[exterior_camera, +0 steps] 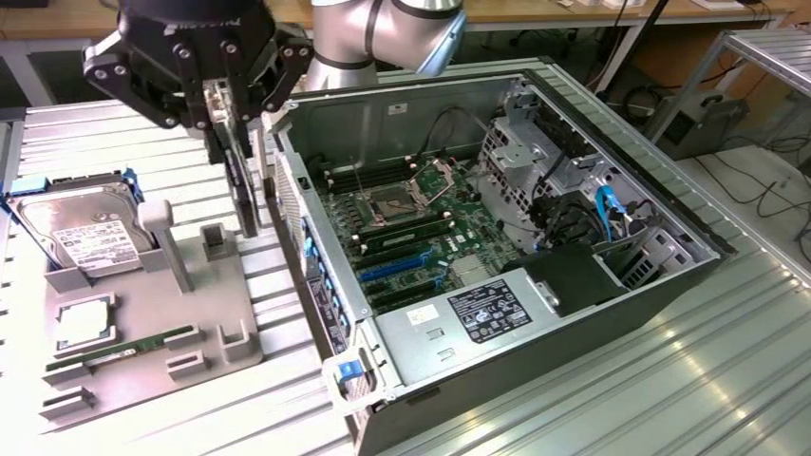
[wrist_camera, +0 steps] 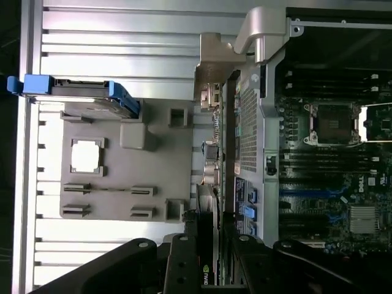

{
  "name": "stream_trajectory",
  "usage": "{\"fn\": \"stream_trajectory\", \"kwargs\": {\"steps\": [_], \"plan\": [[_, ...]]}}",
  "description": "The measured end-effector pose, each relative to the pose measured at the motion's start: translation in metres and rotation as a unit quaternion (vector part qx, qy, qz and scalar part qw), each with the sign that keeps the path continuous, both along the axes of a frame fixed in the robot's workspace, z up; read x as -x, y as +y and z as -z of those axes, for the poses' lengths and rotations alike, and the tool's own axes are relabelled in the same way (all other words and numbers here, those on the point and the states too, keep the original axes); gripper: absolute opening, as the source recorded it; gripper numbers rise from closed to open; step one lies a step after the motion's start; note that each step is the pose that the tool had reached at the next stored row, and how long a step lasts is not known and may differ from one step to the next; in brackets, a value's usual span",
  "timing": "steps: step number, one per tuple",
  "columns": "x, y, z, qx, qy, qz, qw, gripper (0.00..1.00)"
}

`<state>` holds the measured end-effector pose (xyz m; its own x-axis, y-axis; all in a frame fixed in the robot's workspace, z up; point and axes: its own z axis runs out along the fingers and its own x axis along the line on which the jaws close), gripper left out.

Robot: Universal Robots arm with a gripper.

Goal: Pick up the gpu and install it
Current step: 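Pick up the gpu and move the gpu toward the slot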

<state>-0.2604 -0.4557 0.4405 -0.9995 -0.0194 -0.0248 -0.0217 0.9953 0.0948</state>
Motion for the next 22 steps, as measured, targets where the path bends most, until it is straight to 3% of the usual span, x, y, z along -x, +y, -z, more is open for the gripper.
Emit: {"fn": "stream_trajectory", "kwargs": {"steps": [3,4,6,8,10,15,22], "plan": [[-0.014,-0.0023,-0.0073,-0.0002,0.0059,0.0,1.0,0.26],[-0.024,-0.003,-0.01,-0.0006,0.01,0.0,0.9999,0.26],[-0.034,-0.0034,-0.0112,-0.0011,0.0133,0.0,0.9999,0.26],[-0.049,-0.0039,-0.012,-0.0018,0.0182,0.0,0.9998,0.26],[-0.065,-0.004,-0.0121,-0.0028,0.0212,0.0,0.9998,0.26],[-0.093,-0.004,-0.0104,-0.0042,0.0252,0.0,0.9997,0.26],[-0.132,-0.0039,-0.0021,-0.0043,0.0254,0.0,0.9997,0.26]]}}
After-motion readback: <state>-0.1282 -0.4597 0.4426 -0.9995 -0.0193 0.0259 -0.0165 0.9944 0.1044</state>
